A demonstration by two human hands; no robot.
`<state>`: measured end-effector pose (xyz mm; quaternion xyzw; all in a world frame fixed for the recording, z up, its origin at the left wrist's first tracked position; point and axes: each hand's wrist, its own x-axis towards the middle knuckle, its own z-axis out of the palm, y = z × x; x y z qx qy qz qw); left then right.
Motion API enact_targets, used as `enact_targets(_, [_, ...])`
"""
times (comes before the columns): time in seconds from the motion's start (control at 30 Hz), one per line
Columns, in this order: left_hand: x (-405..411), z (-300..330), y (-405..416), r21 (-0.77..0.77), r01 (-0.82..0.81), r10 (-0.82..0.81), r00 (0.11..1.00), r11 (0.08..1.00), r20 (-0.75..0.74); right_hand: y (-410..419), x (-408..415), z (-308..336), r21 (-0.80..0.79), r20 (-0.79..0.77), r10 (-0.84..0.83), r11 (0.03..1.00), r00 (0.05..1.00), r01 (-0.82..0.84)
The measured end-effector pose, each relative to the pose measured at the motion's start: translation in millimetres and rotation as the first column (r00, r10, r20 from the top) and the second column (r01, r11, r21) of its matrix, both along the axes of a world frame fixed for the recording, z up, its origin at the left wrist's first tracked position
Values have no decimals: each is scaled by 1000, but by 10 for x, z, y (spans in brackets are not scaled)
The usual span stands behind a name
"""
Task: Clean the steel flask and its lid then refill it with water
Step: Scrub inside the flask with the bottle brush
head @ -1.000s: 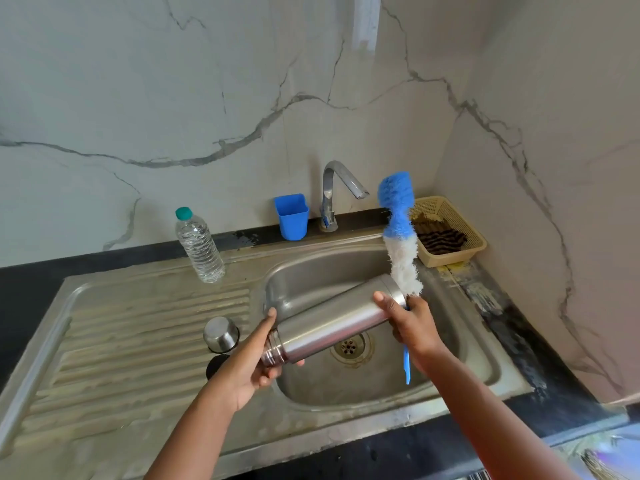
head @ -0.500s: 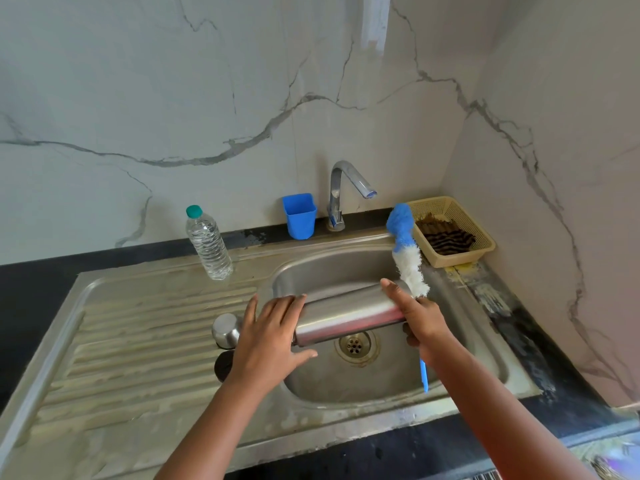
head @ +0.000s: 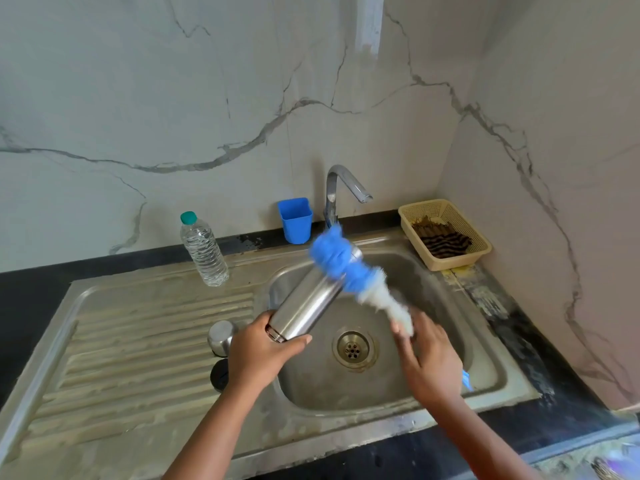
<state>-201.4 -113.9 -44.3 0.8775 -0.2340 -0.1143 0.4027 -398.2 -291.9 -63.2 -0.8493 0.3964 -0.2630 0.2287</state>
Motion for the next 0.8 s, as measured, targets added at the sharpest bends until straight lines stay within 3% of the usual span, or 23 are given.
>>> enact_targets(0.1, [86, -48, 22, -66, -63, 53, 989, 996, -138, 95, -179, -203, -58, -85, 172, 982, 981, -178])
enact_targets(0.2, [106, -75, 27, -109, -60, 35, 976, 992, -215, 198, -231, -251, -107, -148, 238, 961, 960, -255])
enact_targets(0.33, [57, -77, 9, -162, -77, 27, 956, 984, -291, 75, -122, -177, -146, -134, 136, 977, 982, -155])
enact_targets(0.47, [18, -41, 7, -235, -79, -20, 919, 969, -393, -248, -25, -100, -7, -45, -54, 999, 998, 54])
enact_targets(0.53, [-3, -10, 6, -279, -90, -45, 895, 956, -443, -290, -50, -54, -79, -57, -17, 997, 998, 13])
enact_targets(0.67, [8, -12, 21, -350, -142, -88, 821, 926, -564, -255, -175, -78, -244, -167, 274, 919, 947, -309])
enact_targets(0.73, [36, -32, 41, -358, -150, -99, 801, 922, -590, -302, -155, -102, -206, -111, 267, 936, 957, -285])
enact_targets(0.8, [62, -64, 56, -368, -140, -123, 784, 919, -608, -370, -92, -70, -56, 8, 122, 991, 992, -121])
